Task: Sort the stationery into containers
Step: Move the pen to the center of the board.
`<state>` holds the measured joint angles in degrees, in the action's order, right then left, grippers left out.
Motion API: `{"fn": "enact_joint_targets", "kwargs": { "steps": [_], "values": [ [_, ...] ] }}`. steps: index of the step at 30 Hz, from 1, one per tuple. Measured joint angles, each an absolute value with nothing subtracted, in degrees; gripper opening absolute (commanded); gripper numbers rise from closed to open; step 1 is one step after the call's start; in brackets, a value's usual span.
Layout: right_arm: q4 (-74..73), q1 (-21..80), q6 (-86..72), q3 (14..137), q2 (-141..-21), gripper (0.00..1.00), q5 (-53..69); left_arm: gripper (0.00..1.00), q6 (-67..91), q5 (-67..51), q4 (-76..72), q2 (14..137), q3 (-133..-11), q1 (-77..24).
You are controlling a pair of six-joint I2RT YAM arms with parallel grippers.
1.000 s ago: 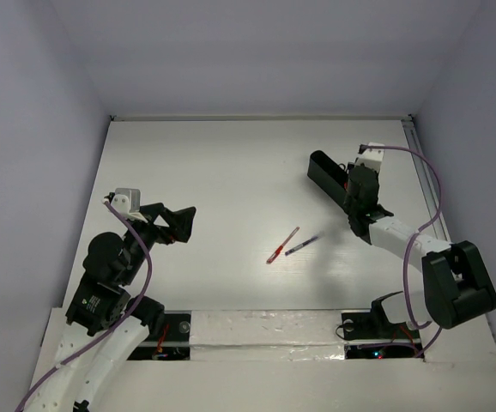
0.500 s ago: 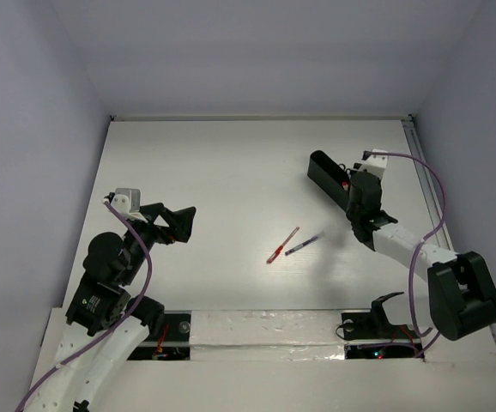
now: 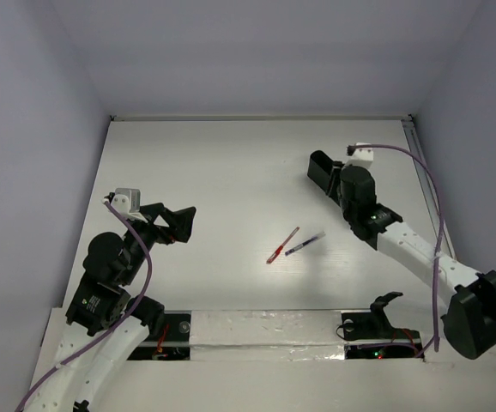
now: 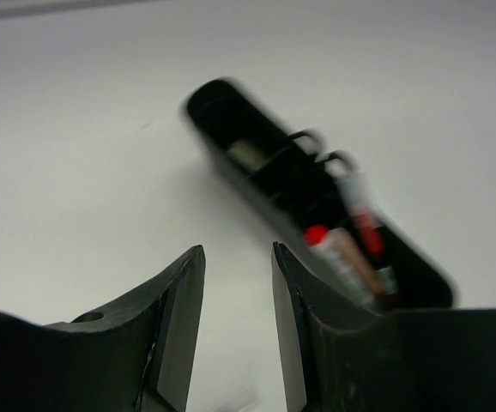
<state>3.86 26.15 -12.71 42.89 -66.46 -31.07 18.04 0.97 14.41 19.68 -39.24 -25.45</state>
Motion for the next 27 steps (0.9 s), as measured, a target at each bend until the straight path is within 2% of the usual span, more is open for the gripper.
{"fn": "enact_joint_targets", "kwargs": {
  "steps": [5, 10, 19, 27],
  "values": [
    [-7.49, 34.26, -19.62, 48.69, -68.88, 0.45, -22.65, 0.99, 18.04, 0.95, 14.41, 19.68, -39.24, -25.45],
    [-14.2, 36.1, -26.04, 48.23, -75.07, 0.51, -13.39, 0.99, 18.04, 0.95, 14.41, 19.68, -39.24, -25.45],
    [-14.04, 36.49, -33.82, 44.42, -81.14, 0.51, -3.75, 0.99, 18.04, 0.89, 14.41, 19.68, -39.24, -25.45],
    [-10.66, 37.01, -37.71, 44.01, -86.78, 0.48, -1.52, 0.99, 18.04, 0.82, 14.41, 19.68, -39.24, -25.45]
  ]
}}
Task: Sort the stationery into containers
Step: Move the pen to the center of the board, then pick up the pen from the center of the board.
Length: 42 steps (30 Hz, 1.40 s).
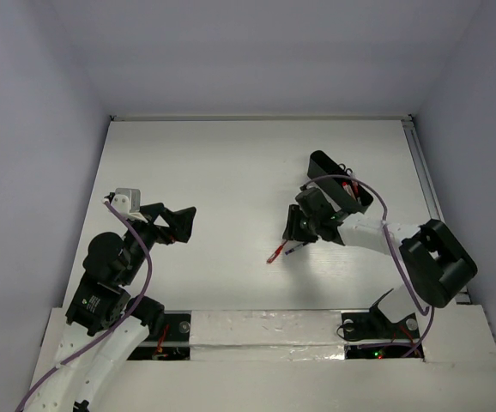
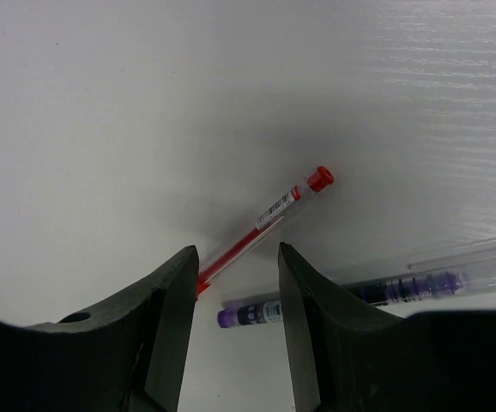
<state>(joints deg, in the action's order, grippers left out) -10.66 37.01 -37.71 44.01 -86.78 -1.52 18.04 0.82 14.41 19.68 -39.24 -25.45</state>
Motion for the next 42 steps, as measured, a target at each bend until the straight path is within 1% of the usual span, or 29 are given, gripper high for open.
{"fn": "enact_joint_targets", "kwargs": {
  "steps": [8, 15, 22, 31, 34, 35, 37, 38, 40, 41, 42],
  "values": [
    [-6.17, 38.13, -39.79, 44.23, -90.11, 0.4, -1.67, 0.99, 18.02, 0.69, 14.41, 19.68, -39.24, -25.45],
    [-3.01, 40.75, -40.71, 48.21, -95.13, 0.36, -2.24, 0.99, 18.04, 0.69, 14.41, 19.68, -39.24, -25.45],
    [-6.85, 45.52, -38.92, 58.39, -102.63, 0.36, -7.01, 0.99, 18.02, 0.69, 14.41, 19.68, -39.24, -25.45],
    [-15.97, 48.97, -34.76, 68.82, -108.88, 0.36, -14.35, 0.99, 18.02, 0.69, 14.41, 19.68, -39.24, -25.45],
    [-19.62, 50.02, -33.23, 72.53, -111.0, 0.35, -16.73, 0.99, 18.02, 0.69, 14.41, 19.68, -39.24, -25.45],
    [-20.69, 50.28, -32.73, 73.52, -111.63, 0.3, -17.45, 0.99, 18.02, 0.69, 14.41, 19.68, -39.24, -25.45],
    [-22.72, 50.83, -31.88, 75.5, -112.92, 0.26, -18.98, 0.99, 18.04, 0.69, 14.41, 19.68, -39.24, -25.45],
    [-23.59, 51.11, -31.53, 76.4, -113.51, 0.2, -19.7, 0.99, 18.04, 0.69, 14.41, 19.68, -39.24, -25.45],
    [-25.15, 51.48, -30.87, 78.19, -114.52, 0.13, -20.99, 0.99, 18.02, 0.69, 14.41, 19.68, -39.24, -25.45],
    [-25.8, 51.64, -30.63, 78.96, -114.93, 0.06, -21.47, 0.99, 18.04, 0.69, 14.41, 19.68, -39.24, -25.45],
    [-26.52, 51.88, -30.33, 79.53, -115.26, 0.02, -21.76, 0.99, 18.02, 0.69, 14.41, 19.68, -39.24, -25.45]
  ]
}}
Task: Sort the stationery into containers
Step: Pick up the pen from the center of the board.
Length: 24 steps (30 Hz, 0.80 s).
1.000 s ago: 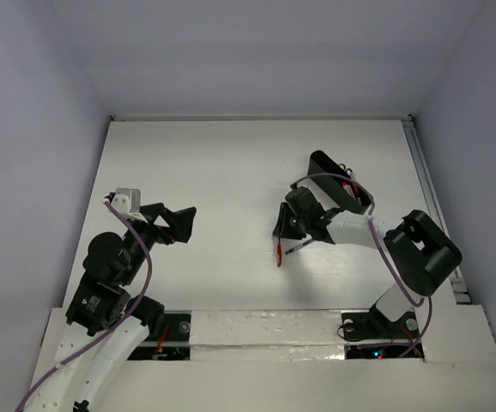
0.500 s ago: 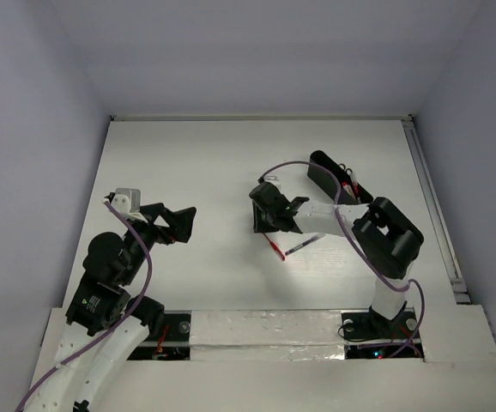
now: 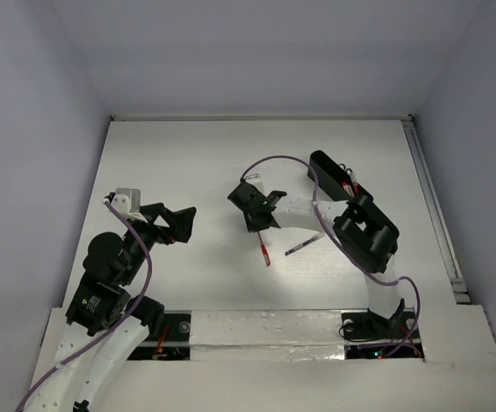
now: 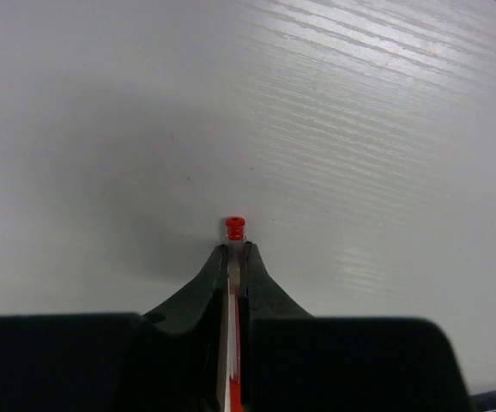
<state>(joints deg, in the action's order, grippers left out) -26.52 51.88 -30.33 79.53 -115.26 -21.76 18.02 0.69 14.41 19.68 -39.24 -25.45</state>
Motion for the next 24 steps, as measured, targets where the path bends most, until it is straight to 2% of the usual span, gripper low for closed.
{"fn": "enact_joint_targets", "kwargs": {
  "steps": [1, 8, 13, 19, 24],
  "values": [
    [-27.18, 51.9, -30.17, 80.14, -115.59, 0.0, -22.13, 0.99, 18.04, 0.69, 14.41, 19.68, -39.24, -25.45],
    [-28.75, 52.6, -29.5, 81.54, -116.22, 0.0, -22.79, 0.99, 18.02, 0.69, 14.41, 19.68, -39.24, -25.45],
    [-26.92, 52.58, -29.39, 77.65, -112.86, 0.0, -23.44, 0.99, 18.04, 0.71, 14.41, 19.68, -39.24, -25.45],
    [-20.97, 49.23, -29.06, 69.58, -97.34, 0.0, -25.89, 0.99, 18.04, 0.71, 14.41, 19.68, -39.24, -25.45],
    [-9.82, 36.25, -27.81, 59.81, -77.62, 0.0, -30.81, 0.99, 18.02, 0.69, 14.41, 19.59, -39.24, -25.45]
  ]
}}
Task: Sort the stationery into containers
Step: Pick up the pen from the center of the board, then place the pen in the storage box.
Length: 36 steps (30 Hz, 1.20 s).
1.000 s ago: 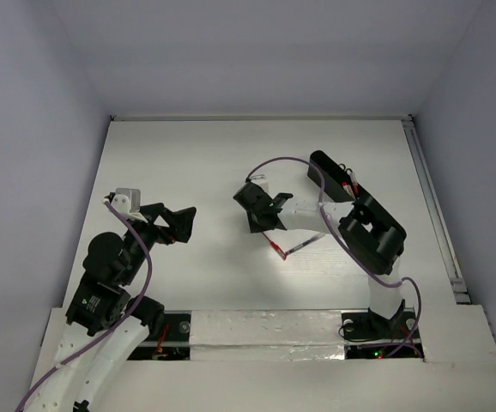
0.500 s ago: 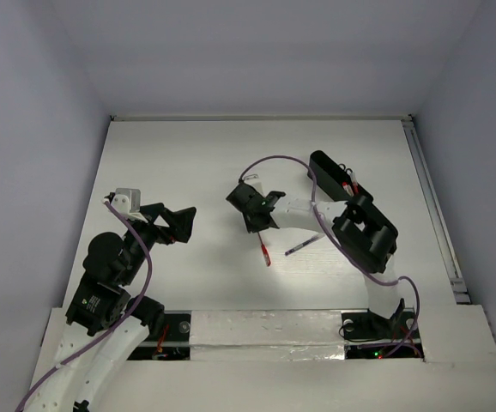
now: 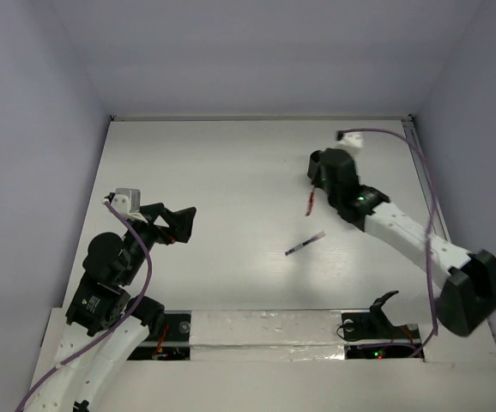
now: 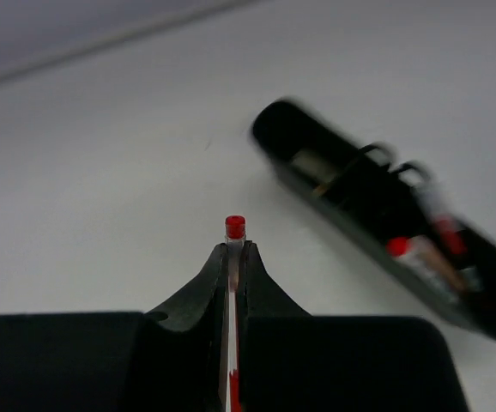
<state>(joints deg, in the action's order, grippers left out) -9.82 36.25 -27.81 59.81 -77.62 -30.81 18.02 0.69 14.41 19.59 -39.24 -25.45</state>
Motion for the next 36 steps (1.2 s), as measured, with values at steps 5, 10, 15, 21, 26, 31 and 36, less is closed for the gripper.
{"fn": "enact_joint_targets", "kwargs": {
  "steps": [5, 10, 15, 21, 26, 31, 36],
  "values": [
    [-1.21, 22.41, -23.33, 50.81, -64.49, 0.0, -37.63, 0.99, 18.02, 0.69, 14.41, 19.33, -39.24, -25.45],
    [8.71, 15.18, -15.94, 46.63, -62.43, 0.0, -41.28, 0.99, 18.04, 0.69, 14.41, 18.94, -39.24, -25.45],
    [18.63, 13.78, -7.31, 46.35, -67.9, 0.0, -42.72, 0.99, 18.02, 0.71, 14.41, 18.94, -39.24, -25.45],
    [25.02, 13.78, 1.89, 45.71, -73.25, 0.0, -42.57, 0.99, 18.04, 0.69, 14.41, 18.94, -39.24, -25.45],
    [29.02, 13.78, 5.56, 44.8, -74.72, 0.0, -41.17, 0.99, 18.04, 0.69, 14.41, 18.94, -39.24, -25.45],
    [29.63, 13.91, 6.44, 44.73, -77.47, 0.0, -38.02, 0.99, 18.04, 0.71, 14.41, 18.94, -39.24, -25.45],
    [29.95, 14.31, 6.63, 43.46, -77.71, 0.0, -34.61, 0.99, 18.04, 0.69, 14.41, 18.96, -39.24, -25.45]
  ]
}}
